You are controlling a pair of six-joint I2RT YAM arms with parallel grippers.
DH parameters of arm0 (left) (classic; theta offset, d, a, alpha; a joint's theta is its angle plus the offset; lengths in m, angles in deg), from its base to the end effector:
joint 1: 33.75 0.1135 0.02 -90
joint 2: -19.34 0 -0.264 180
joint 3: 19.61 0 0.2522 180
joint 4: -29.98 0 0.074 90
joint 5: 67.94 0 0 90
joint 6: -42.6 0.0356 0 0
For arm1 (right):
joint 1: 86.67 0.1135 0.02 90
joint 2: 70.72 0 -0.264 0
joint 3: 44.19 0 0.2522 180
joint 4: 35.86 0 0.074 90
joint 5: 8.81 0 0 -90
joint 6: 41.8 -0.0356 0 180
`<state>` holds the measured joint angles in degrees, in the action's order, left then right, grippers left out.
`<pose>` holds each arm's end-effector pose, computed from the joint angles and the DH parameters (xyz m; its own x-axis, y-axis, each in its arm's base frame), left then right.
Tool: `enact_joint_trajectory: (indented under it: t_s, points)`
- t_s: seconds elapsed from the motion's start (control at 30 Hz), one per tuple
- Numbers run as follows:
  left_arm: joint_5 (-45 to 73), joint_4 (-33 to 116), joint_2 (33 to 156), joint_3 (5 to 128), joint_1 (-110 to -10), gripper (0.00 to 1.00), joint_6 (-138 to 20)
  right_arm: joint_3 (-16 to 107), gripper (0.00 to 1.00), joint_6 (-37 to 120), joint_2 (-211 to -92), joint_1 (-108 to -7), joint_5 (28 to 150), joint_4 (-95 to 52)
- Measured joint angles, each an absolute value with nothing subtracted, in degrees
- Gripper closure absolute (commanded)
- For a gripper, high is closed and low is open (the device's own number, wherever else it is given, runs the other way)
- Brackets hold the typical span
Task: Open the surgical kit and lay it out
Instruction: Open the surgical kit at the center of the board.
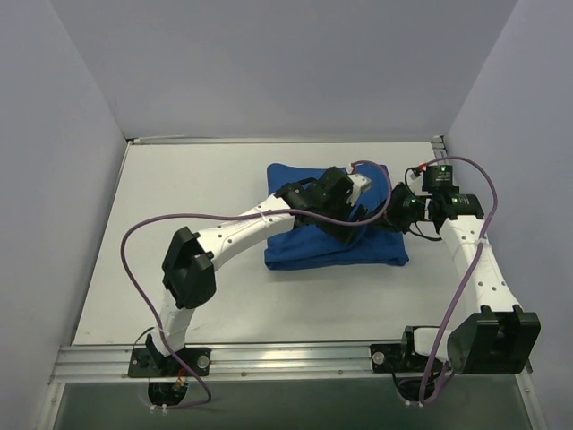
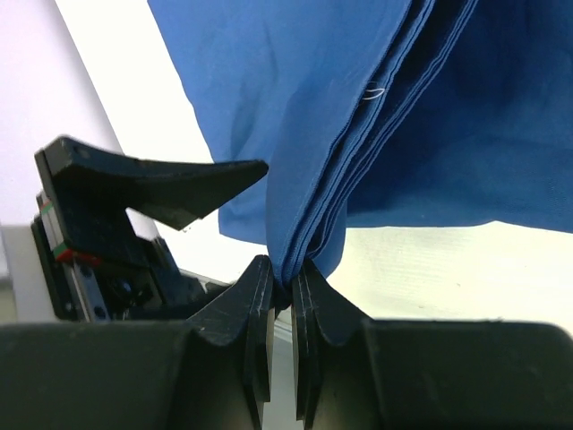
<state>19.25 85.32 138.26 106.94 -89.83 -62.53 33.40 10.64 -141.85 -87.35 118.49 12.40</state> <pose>0.2616 -0.3921 0.2970 -0.6196 0.4542 -0.6401 0.7101 0.6718 -0.2106 0.2617 0.0185 0.3235 -0.7979 0.4944 -0.3447 0.0557 0.6300 0.7746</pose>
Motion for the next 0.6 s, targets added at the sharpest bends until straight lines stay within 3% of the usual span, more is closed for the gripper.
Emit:
enact_joint_trajectory:
  t_s: [0.27, 0.6]
  points:
    - [17.59, 81.08, 129.93, 101.39, -90.07, 0.18, -62.58, 34.41, 1.0, 10.4, -141.85, -87.33, 118.51, 12.42]
    - [15.75, 80.34, 136.2, 109.3, -90.75, 0.18, -62.2, 34.84, 1.0, 9.17, -141.83, -87.33, 119.04, 12.47]
